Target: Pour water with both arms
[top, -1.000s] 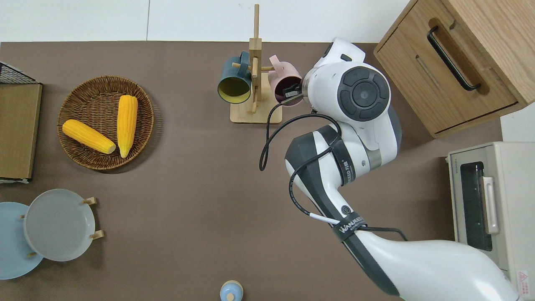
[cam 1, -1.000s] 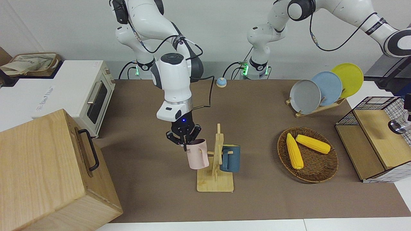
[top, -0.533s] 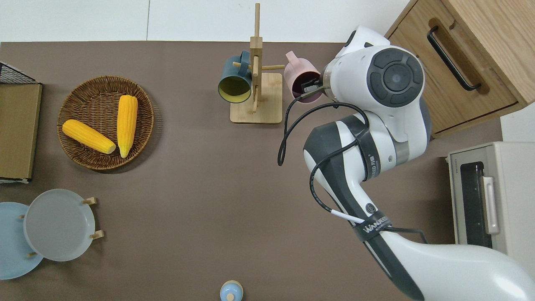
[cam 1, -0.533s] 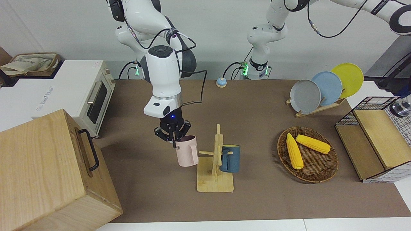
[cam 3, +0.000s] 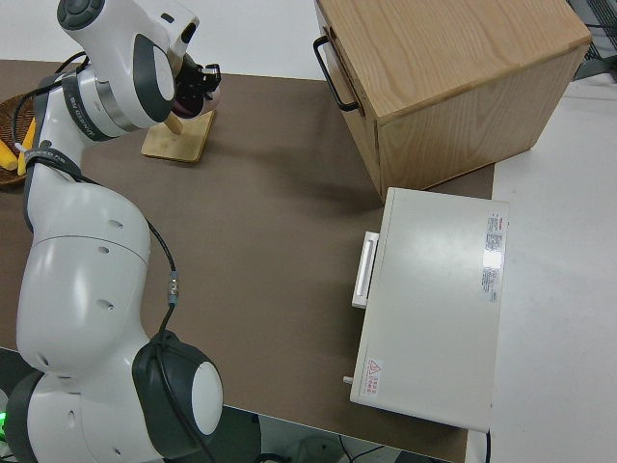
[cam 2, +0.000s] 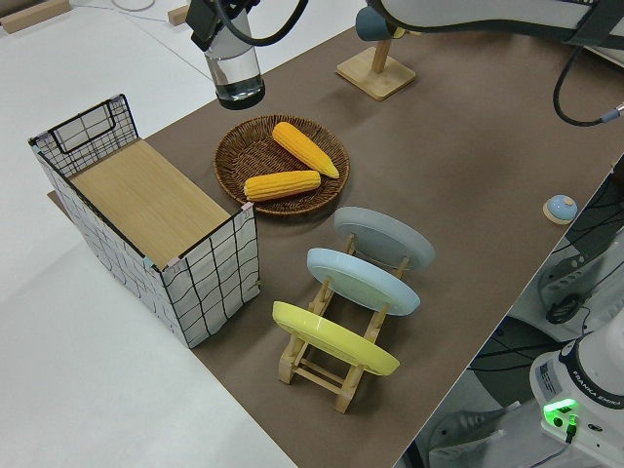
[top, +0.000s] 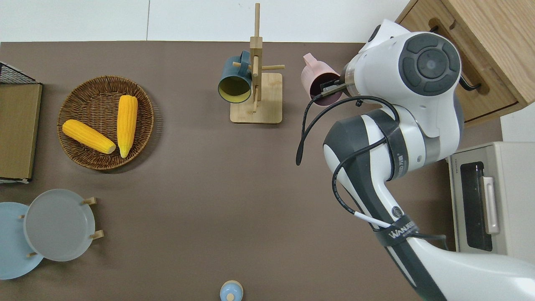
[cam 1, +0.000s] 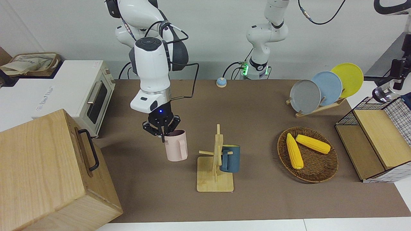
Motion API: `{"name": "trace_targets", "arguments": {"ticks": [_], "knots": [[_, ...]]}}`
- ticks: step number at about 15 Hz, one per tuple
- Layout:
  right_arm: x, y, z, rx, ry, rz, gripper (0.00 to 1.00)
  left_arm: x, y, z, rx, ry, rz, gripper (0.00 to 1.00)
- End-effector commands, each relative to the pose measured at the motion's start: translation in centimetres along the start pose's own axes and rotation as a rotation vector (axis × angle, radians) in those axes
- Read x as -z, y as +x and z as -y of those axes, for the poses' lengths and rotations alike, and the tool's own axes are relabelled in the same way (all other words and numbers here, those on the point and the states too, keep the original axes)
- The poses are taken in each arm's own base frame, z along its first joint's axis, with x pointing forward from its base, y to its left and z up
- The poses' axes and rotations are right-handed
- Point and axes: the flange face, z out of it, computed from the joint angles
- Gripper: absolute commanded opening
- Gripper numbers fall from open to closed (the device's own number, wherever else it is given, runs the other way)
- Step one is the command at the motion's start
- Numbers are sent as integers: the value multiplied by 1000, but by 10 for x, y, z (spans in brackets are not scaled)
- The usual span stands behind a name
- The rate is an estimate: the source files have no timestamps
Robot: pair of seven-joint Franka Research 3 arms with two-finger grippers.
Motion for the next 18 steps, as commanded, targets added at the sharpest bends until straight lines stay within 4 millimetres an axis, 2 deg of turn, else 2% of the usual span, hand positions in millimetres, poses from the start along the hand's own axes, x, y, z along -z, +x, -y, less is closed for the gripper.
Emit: {"name": "trace_targets", "arguments": {"ticks": [1,5,7,9,10,13,15,18], "knots": [[6,-21,-14,0,3,140,0,20,-33,-48,29,28,12,0],[8,-66,-12,-32,45,367,0,27,-73,-107,48,37,27,0],[2,-88,2,-88,88,432,0,22,-93,-133,33,48,30,0],[-3,-98,22,-197,107,470,0,20,-113,-147,15,38,24,0],[-2,-100,49,-243,139,490,0,17,-123,-156,-3,31,30,0],[-2,-103,107,-354,167,518,0,12,-148,-185,-47,-1,58,0],[-3,-104,147,-433,168,525,0,13,-162,-196,-52,-39,73,0],[-16,-110,217,-499,199,547,0,9,-183,-207,-63,-77,101,0]]}}
